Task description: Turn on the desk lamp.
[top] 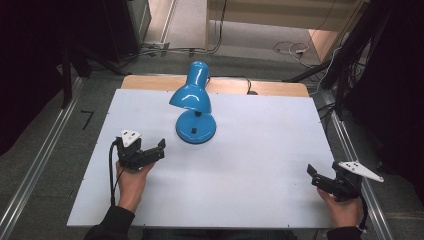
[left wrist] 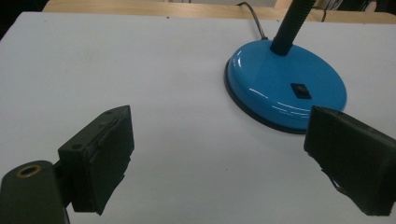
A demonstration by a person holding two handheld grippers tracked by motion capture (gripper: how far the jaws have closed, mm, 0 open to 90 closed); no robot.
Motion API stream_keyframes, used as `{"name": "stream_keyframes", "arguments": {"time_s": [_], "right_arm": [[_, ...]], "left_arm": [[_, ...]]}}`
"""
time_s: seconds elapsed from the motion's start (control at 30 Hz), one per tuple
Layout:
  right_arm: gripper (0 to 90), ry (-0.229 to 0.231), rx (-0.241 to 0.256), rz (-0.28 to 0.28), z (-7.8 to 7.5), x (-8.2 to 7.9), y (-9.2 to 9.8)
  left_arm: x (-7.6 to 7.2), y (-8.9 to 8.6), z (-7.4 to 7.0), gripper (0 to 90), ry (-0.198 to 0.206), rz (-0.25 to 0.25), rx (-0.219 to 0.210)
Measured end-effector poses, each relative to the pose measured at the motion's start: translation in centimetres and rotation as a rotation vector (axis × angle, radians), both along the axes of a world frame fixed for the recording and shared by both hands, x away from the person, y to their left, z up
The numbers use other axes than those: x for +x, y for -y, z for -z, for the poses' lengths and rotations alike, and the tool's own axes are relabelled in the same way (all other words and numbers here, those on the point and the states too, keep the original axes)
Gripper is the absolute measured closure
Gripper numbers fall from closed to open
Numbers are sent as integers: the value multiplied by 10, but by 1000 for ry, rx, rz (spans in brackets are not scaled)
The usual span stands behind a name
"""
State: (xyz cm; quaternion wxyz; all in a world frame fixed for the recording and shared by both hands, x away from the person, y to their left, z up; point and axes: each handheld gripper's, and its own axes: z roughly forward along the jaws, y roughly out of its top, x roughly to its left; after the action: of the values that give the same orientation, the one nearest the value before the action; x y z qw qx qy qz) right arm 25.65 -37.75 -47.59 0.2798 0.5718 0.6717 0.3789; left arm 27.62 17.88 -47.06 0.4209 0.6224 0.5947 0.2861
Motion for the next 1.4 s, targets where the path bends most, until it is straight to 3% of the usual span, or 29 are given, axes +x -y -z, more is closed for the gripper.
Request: {"name": "stream_keyframes", "arguments": {"time_s": [0.07, 0.5, 0.7, 0.87, 1.1, 1.4], "right_arm": [[71, 6, -4, 0, 0, 0, 0], [71, 1, -2, 6, 1, 1, 1], [71, 2, -8, 0, 1, 1, 0], [71, -4, -1, 5, 1, 2, 0], [71, -4, -3, 4, 2, 3, 0], [71, -7, -9, -8, 2, 3, -1]], "left_arm": [[3, 4, 0, 130, 4, 8, 4], [19, 19, -4, 142, 10, 29, 0], [24, 25, -5, 188, 16, 42, 4], [31, 31, -5, 289, 32, 50, 17], [42, 39, -2, 372, 18, 59, 11], [51, 47, 1, 601, 31, 80, 0]]}}
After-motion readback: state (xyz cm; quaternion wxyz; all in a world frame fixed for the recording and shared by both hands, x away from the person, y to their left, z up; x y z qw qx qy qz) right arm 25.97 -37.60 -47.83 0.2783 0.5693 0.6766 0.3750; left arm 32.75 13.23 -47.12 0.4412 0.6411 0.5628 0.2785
